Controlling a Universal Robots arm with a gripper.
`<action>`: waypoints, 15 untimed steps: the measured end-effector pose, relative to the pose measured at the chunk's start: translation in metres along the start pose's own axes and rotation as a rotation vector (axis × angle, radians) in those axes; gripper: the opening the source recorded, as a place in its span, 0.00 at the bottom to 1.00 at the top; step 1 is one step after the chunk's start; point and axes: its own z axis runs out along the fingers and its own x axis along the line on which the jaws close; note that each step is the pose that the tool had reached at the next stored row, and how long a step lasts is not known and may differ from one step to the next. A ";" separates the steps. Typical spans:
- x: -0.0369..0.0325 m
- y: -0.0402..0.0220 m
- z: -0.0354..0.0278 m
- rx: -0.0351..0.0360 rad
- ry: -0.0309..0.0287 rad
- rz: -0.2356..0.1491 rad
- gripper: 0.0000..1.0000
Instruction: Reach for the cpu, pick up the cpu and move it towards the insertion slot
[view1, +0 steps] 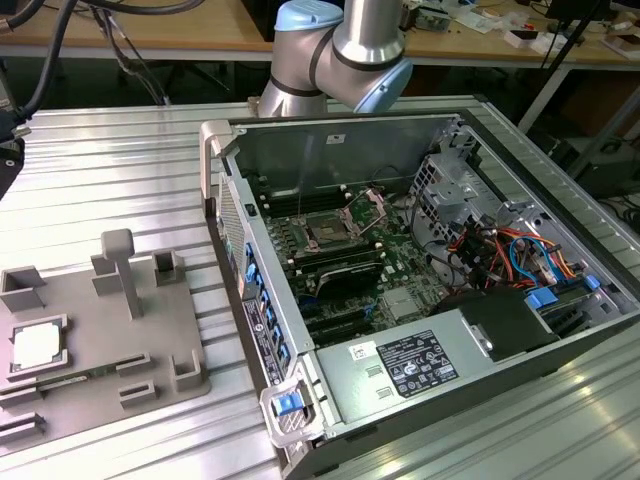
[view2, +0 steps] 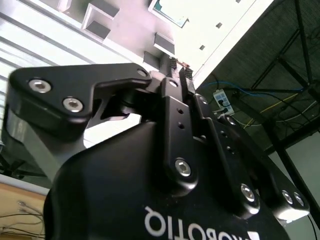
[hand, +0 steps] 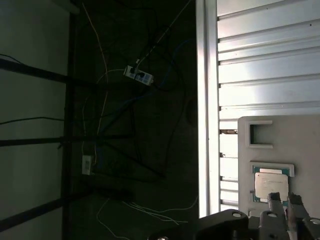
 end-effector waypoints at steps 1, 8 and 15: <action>0.0000 0.0000 0.0000 0.0000 0.0000 0.000 0.24; 0.0001 0.0000 0.0001 0.0000 -0.0001 0.000 0.54; 0.0006 -0.0003 0.0078 0.0000 0.0004 0.000 0.66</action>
